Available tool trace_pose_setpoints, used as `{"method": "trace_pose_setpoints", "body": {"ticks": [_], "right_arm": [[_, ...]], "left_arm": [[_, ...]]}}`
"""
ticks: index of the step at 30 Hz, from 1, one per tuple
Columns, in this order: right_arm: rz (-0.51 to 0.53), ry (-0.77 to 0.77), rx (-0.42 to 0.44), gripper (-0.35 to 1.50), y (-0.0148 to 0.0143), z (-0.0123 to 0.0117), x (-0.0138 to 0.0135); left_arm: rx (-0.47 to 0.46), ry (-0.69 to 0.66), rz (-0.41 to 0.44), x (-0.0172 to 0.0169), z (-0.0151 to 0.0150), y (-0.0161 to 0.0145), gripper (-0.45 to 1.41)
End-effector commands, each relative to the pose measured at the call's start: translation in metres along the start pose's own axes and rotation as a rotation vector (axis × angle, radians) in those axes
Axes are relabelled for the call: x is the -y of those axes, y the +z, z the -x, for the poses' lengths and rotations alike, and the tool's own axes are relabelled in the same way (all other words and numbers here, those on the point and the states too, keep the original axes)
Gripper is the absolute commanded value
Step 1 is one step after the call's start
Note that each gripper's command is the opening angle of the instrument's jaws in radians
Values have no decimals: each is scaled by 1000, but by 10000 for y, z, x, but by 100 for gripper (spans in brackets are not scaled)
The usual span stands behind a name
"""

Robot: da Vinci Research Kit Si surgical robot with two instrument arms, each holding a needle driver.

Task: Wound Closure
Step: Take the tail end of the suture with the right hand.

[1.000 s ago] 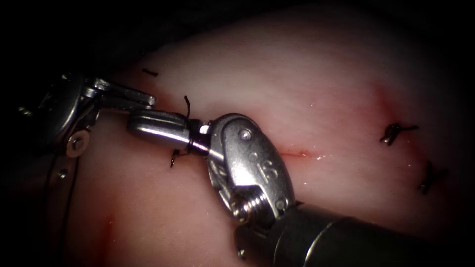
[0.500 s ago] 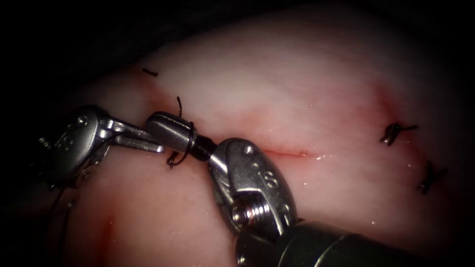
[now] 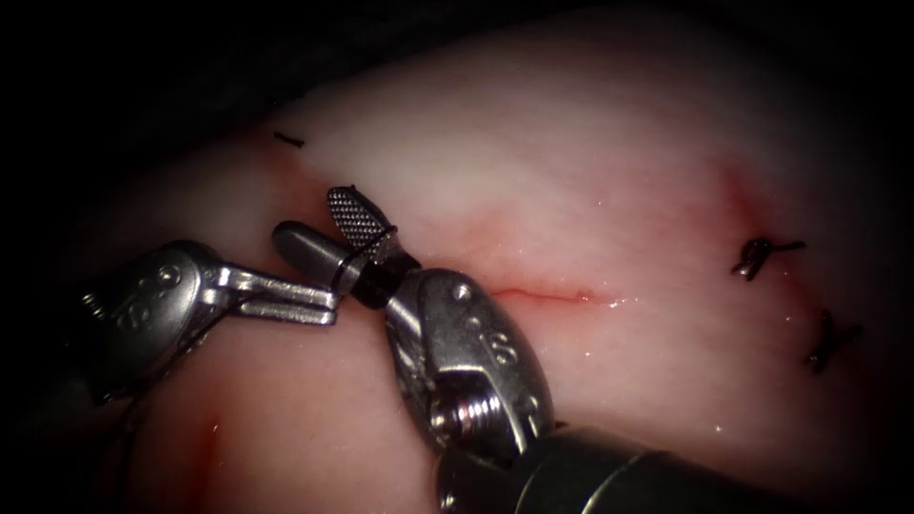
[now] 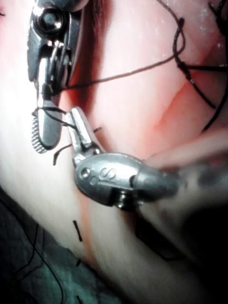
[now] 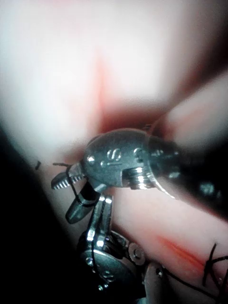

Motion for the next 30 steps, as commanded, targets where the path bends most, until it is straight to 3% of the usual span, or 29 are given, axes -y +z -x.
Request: {"method": "trace_pose_setpoints", "body": {"ticks": [1, 13, 18, 24, 26, 27, 30], "right_arm": [[-1, 3, 1, 68, 12, 3, 5], [64, 113, 18, 63, 16, 9, -16], [87, 163, 90, 71, 27, 15, -14], [75, 209, 107, 71, 37, 23, -10], [71, 208, 111, 66, 39, 25, -9], [69, 208, 113, 47, 39, 24, -8], [71, 209, 117, 34, 38, 22, -7]], "left_arm": [[-2, 4, 0, 10, 1, 4, -45], [12, 13, -21, 13, 2, 9, -45], [16, 13, -24, 15, 3, 12, -45], [19, 13, -22, 15, 3, 11, -45], [21, 13, -19, 15, 3, 10, -45], [21, 12, -18, 15, 3, 9, -45], [21, 12, -18, 15, 3, 9, -45]]}}
